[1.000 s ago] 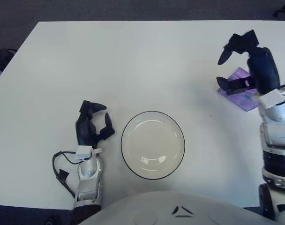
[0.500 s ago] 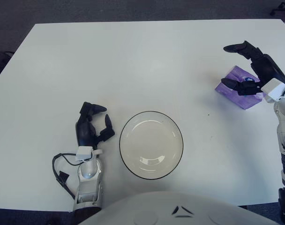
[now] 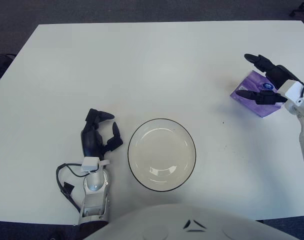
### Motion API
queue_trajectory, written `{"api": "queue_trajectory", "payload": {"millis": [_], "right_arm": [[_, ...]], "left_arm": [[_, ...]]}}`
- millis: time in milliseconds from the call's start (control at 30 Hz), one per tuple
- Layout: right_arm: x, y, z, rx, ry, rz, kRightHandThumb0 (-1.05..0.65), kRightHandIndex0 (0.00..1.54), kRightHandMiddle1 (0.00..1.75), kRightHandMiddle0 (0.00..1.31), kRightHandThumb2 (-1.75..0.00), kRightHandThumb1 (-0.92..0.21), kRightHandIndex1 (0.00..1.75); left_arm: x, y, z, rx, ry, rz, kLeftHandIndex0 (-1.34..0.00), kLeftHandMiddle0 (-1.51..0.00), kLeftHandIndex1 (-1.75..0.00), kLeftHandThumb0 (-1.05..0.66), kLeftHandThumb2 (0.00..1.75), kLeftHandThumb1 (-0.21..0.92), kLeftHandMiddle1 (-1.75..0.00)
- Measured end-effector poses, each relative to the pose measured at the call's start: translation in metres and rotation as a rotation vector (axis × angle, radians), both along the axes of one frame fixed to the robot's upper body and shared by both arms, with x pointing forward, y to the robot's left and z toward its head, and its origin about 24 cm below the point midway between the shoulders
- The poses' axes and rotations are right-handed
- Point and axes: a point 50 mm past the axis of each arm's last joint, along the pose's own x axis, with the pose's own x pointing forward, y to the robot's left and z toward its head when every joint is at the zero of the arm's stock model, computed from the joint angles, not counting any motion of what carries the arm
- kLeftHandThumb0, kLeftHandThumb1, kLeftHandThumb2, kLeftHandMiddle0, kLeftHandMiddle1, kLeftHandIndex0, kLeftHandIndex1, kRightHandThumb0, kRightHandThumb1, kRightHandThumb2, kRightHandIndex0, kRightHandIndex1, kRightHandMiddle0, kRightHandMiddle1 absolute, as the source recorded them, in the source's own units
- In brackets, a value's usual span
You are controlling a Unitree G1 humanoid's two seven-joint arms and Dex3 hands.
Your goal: Put the tissue paper into the plate.
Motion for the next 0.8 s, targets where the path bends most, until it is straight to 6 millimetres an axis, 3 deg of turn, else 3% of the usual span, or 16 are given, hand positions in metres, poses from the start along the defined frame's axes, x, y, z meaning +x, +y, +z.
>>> {"api": "queue_trajectory", "payload": {"millis": [367,800], "right_arm": [[-0.0013,-0.0055,-0.0071,-0.030,0.199,-0.019,-0.92,0.00,0.00,0.00,-0.47,-0.61,0.00],[-0.0003,-0.0061,-0.0030,-0.063,0.268,-0.046,-0.81,0.00,0.00,0.00,-0.64,-0.50,0.00]], "left_arm": [[0.0004,-0.0006,-0.0001,-0.004,0.014,0.009,-0.58,-1.13,-1.75,-0.47,1.28,0.36,-1.75],[0.0004,-0.0012,-0.0001,-0.009,0.023,0.018,-0.58,-1.06,-1.75,-0.47,1.28,0.36,-1.75]]}}
